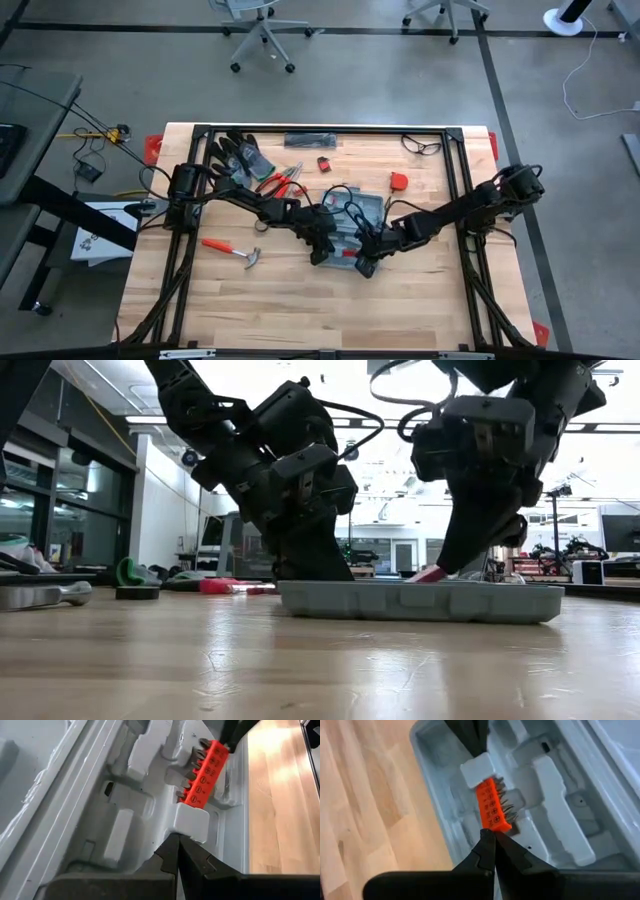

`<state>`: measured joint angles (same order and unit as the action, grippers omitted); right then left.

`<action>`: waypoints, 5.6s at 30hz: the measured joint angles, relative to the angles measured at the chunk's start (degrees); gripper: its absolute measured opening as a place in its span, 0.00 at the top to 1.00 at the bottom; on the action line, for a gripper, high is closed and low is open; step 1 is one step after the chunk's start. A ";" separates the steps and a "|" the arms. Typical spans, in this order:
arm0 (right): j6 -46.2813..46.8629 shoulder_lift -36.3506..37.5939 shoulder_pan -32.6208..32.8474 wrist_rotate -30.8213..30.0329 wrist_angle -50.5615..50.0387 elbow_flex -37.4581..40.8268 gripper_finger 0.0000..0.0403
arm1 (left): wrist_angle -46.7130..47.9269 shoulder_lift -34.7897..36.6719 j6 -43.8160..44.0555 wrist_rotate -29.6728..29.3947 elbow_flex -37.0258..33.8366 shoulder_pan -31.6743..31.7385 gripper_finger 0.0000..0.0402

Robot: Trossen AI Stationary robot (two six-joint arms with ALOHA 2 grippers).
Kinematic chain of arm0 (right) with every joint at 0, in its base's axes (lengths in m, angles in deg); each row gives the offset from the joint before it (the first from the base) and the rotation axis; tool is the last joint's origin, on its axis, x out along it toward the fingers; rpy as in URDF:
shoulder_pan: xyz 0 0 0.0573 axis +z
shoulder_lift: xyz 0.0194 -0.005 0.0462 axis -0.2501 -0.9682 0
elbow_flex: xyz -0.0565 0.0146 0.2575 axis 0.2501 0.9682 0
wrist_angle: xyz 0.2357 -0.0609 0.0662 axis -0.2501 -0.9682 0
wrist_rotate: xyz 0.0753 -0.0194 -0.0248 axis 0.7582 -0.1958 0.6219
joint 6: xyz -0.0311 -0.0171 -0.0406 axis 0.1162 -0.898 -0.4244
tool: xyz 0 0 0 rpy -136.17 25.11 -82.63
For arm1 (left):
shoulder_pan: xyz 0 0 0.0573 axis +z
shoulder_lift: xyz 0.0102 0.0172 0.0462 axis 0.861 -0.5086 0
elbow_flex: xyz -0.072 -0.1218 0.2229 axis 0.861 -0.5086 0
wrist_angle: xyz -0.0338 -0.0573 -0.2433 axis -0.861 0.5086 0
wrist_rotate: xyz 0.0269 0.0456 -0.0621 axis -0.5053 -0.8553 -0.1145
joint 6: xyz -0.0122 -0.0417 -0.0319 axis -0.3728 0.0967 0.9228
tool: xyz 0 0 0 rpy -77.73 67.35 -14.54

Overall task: Prefit tool cases
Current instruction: Put the bottom screwdriver bit set into the gray prefit tool case

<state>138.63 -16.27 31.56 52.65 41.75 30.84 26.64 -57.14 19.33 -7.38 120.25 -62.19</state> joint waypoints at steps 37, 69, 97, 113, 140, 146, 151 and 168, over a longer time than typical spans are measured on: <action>2.80 0.17 1.50 -1.29 0.90 -0.08 1.00 | -1.30 0.32 1.81 0.05 0.30 0.94 1.00; 10.49 4.24 2.96 -9.19 -10.27 0.18 1.00 | -0.46 1.07 -4.07 0.04 4.37 3.05 1.00; 16.70 5.21 -0.69 -6.14 2.60 8.64 1.00 | 6.49 -8.00 -12.29 4.57 16.38 6.94 1.00; 12.39 5.05 -4.00 -4.50 4.10 8.64 1.00 | 21.18 -6.11 -19.73 7.17 20.50 6.82 1.00; 11.93 3.03 -2.84 -0.80 10.88 8.62 1.00 | 20.51 15.71 -5.30 -1.51 -8.20 3.80 1.00; 11.43 1.92 -3.19 0.79 11.47 8.62 1.00 | 12.33 13.38 -1.10 -0.31 -9.14 1.28 1.00; 10.92 0.24 -4.34 2.17 13.99 8.59 1.00 | 7.34 10.63 1.91 0.65 -9.11 0.21 1.00; 10.10 3.32 -6.51 -2.54 10.75 8.62 1.00 | 7.62 10.21 1.12 0.11 -9.11 0.02 1.00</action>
<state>148.73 -12.95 25.04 50.11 52.50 39.46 34.26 -46.94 20.45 -7.27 111.13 -62.17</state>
